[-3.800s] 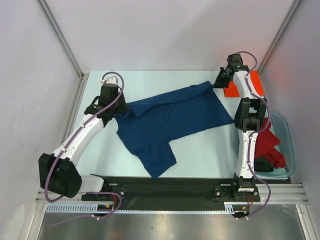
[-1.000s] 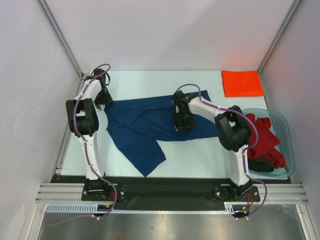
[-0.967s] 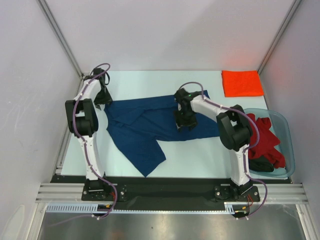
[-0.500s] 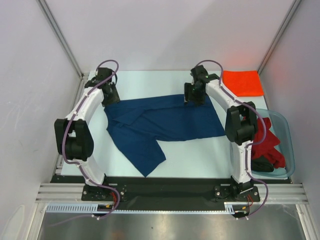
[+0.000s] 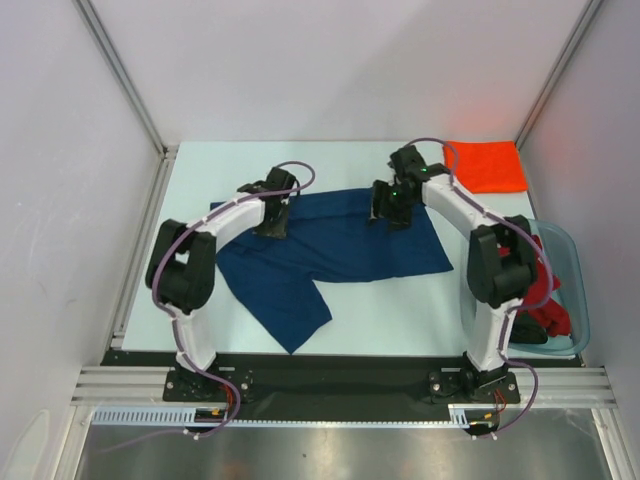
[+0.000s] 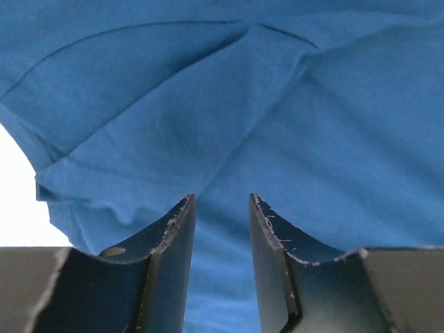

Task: Fold and stack the t-shirts
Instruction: Fold the tshirt

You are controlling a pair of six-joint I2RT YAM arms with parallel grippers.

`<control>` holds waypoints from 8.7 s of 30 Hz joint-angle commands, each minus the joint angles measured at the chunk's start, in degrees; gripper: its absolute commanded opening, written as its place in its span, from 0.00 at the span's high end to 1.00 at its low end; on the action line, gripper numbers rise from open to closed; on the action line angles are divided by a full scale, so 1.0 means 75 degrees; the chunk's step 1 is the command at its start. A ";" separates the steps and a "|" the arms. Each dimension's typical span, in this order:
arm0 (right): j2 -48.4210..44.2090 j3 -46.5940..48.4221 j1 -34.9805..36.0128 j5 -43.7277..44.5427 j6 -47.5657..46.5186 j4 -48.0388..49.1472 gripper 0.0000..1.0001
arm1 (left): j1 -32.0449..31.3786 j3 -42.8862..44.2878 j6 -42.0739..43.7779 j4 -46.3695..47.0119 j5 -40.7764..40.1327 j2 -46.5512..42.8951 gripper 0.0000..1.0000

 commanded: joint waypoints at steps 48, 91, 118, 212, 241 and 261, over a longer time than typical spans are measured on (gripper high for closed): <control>-0.1361 -0.1389 -0.0171 -0.0767 -0.0227 -0.0243 0.36 | 0.0957 0.3169 0.0314 -0.0864 -0.1542 0.1715 0.51; -0.1267 -0.1636 -0.0558 -0.1095 -0.0274 -0.0137 0.36 | 0.1450 0.4070 0.0232 -0.0218 -0.0792 0.3155 0.60; -0.0834 -0.1284 -0.0511 -0.1283 -0.0110 0.0050 0.36 | 0.0689 0.2115 -0.0740 -0.1144 -0.0429 0.0474 1.00; 0.4276 0.4950 -0.2456 0.0437 -0.1013 0.1315 0.84 | 0.4098 0.2102 -0.0659 0.1457 0.2302 0.2371 0.76; 0.3750 0.6029 -0.2761 0.1505 -0.0310 0.0415 0.38 | 0.3981 0.2314 -0.1069 0.0508 0.0708 0.0781 0.17; 0.2565 0.3885 0.1632 -0.2103 0.0581 0.0625 0.54 | 0.2868 -0.2047 -0.1808 0.1515 0.3192 -0.2211 0.47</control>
